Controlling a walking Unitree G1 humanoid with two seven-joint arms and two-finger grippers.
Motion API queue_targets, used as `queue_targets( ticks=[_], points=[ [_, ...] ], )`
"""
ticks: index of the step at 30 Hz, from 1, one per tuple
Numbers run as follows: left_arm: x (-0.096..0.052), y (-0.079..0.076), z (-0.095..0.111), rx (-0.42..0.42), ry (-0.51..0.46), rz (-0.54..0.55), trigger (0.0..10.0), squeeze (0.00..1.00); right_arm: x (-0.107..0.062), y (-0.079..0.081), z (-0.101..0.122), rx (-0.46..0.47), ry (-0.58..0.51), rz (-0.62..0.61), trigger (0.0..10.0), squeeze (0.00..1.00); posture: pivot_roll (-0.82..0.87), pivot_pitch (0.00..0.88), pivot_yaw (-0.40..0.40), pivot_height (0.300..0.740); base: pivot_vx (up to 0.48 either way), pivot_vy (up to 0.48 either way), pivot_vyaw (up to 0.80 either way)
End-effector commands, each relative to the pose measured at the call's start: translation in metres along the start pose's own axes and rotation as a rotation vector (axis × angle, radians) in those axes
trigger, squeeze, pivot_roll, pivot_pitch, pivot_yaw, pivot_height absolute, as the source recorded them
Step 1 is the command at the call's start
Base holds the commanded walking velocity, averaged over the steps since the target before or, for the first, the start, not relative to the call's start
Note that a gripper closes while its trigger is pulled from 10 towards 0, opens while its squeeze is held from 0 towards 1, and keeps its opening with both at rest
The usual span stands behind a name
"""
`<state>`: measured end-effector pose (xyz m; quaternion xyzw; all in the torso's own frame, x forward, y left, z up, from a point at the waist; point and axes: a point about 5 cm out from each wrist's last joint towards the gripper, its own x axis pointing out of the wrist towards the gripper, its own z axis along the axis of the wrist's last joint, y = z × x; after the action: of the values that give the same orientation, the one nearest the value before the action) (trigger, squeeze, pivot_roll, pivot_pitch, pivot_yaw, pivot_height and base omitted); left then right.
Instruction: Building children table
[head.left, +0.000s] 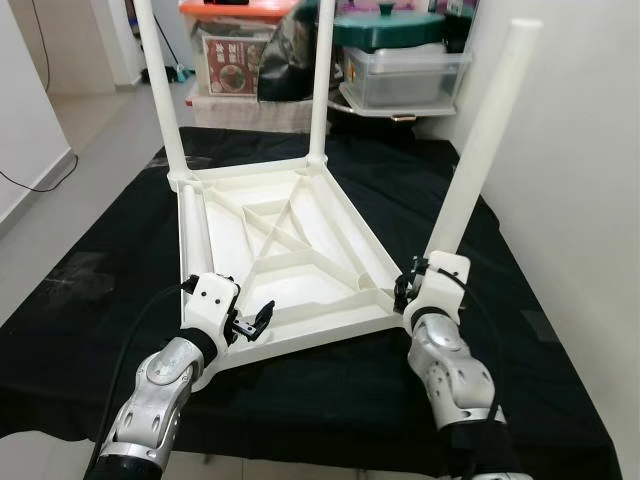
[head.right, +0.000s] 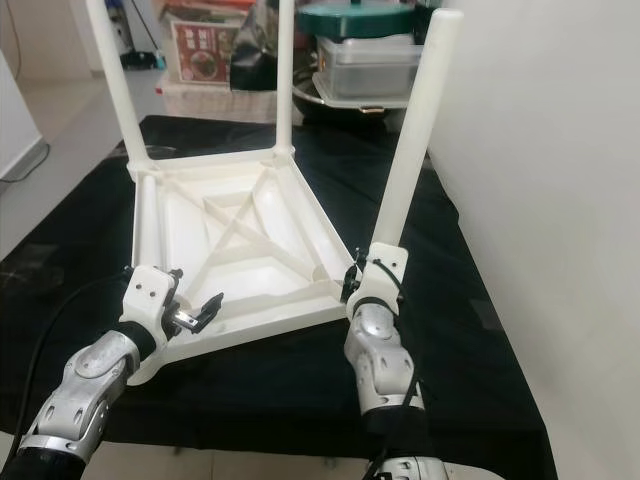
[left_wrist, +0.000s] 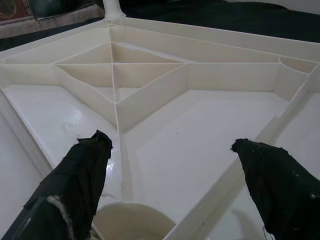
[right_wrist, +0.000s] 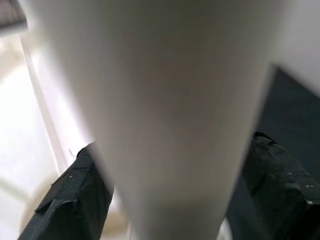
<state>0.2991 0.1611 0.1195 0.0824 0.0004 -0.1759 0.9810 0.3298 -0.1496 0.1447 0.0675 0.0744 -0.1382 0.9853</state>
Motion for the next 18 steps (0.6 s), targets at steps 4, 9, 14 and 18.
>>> queue_targets(
  ticks=[4,9,14,18],
  points=[
    [-0.002,0.002,-0.003,0.012,0.010,0.004,10.0,0.00,-0.007,0.002,0.027,-0.006,-0.125,0.089,10.0,1.00,0.06,0.000,-0.061,0.740,0.000,0.000,0.00],
    [-0.001,-0.003,-0.003,0.004,0.007,0.000,10.0,0.00,-0.027,-0.002,0.040,-0.039,-0.193,0.207,10.0,1.00,0.05,0.000,-0.061,0.740,0.000,0.000,0.00],
    [-0.013,-0.001,-0.007,0.004,0.022,0.008,10.0,0.00,-0.059,-0.005,0.029,-0.062,-0.128,0.380,10.0,1.00,0.03,0.000,-0.057,0.740,0.000,0.000,0.00],
    [-0.016,-0.001,-0.007,0.008,0.024,0.022,10.0,0.00,-0.066,-0.012,0.013,-0.099,-0.006,0.465,10.0,1.00,0.03,0.000,-0.053,0.740,0.000,0.000,0.00]
  ],
)
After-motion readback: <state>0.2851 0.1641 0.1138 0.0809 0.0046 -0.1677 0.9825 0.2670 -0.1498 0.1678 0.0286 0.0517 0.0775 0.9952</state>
